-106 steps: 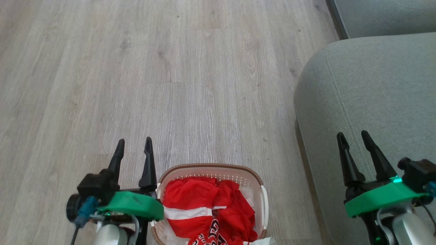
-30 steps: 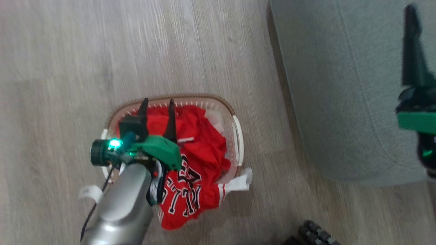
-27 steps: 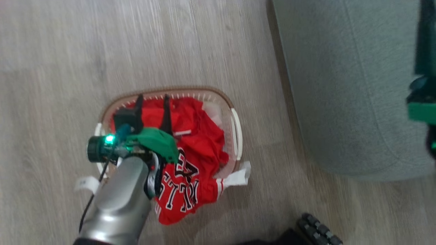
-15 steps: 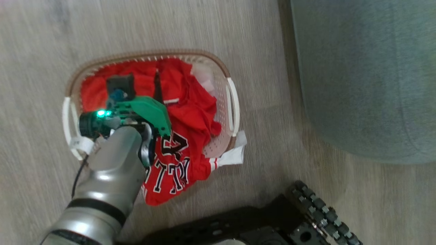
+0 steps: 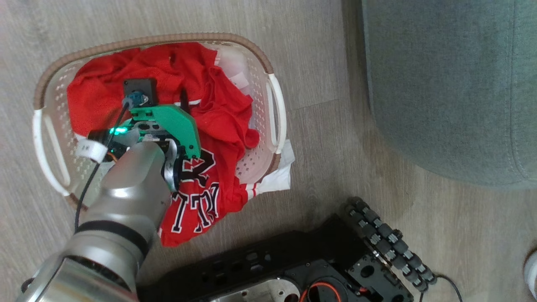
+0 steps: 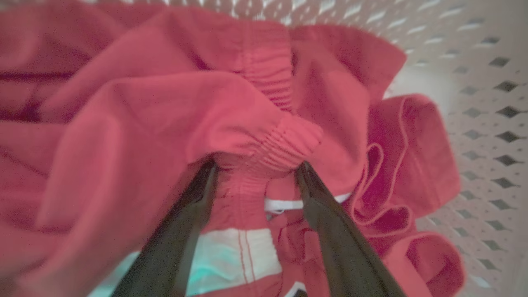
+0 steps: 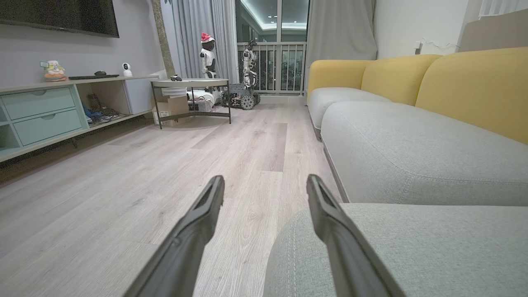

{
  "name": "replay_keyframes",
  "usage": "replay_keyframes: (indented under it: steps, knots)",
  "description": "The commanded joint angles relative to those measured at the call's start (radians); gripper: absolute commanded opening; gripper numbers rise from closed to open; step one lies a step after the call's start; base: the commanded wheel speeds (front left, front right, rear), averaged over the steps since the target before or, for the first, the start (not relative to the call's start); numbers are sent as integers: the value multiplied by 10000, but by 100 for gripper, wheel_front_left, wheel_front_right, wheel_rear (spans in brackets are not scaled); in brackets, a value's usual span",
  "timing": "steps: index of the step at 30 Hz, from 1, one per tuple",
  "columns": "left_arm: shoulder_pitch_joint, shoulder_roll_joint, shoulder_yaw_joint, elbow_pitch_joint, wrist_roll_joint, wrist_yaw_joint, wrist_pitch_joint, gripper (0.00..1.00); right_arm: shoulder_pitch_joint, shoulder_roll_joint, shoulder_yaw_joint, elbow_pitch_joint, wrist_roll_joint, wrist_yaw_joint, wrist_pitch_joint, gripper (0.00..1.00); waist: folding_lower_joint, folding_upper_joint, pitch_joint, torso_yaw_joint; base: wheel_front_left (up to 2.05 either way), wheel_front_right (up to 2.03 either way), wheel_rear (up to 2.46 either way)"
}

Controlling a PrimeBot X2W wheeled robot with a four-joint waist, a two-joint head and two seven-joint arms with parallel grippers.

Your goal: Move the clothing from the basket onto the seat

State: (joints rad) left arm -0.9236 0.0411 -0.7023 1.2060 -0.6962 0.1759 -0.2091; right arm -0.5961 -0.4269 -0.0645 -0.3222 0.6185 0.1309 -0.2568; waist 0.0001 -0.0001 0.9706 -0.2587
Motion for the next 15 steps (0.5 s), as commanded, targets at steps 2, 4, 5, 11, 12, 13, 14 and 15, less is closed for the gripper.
replay_keyframes:
  steps: [2, 4, 5, 11, 12, 13, 14, 15]
  knots:
    - [188, 91, -81, 116, -179, -25, 400, 100, 167, -74, 21, -311, 66, -2, -49, 100, -1, 1, 118, -100, 0, 0, 0]
    - [99, 91, -276, 274, -301, -41, 941, 100, 136, -61, 37, -288, 59, -2, -49, 100, -1, 1, 165, -135, 0, 0, 0]
    - [57, 91, -352, 329, -360, -32, 1147, 100, 121, -54, 43, -281, 55, -2, -49, 100, -1, 1, 178, -145, 0, 0, 0]
    - [-65, 91, -679, 452, -607, -116, 1232, 0, 103, -30, 72, -191, -12, -2, -49, 100, -1, 1, 79, -129, 0, 0, 0]
    - [-56, 91, -694, 462, -676, -185, 1171, 0, 98, -24, 91, -176, -24, -2, -49, 100, -1, 1, 33, -121, 0, 0, 0]
    - [-46, 91, -709, 475, -744, -259, 1122, 0, 92, -21, 112, -167, -31, -2, -49, 100, -1, 1, -10, -112, 0, 0, 0]
    - [-27, 91, -691, 484, -846, -346, 1066, 0, 85, -15, 131, -159, -41, -2, -49, 100, -1, 1, -68, -94, 0, 0, 0]
    - [4, 91, -647, 491, -984, -452, 1044, 0, 84, -10, 153, -155, -51, -2, -49, 100, -1, 1, -132, -78, 0, 0, 0]
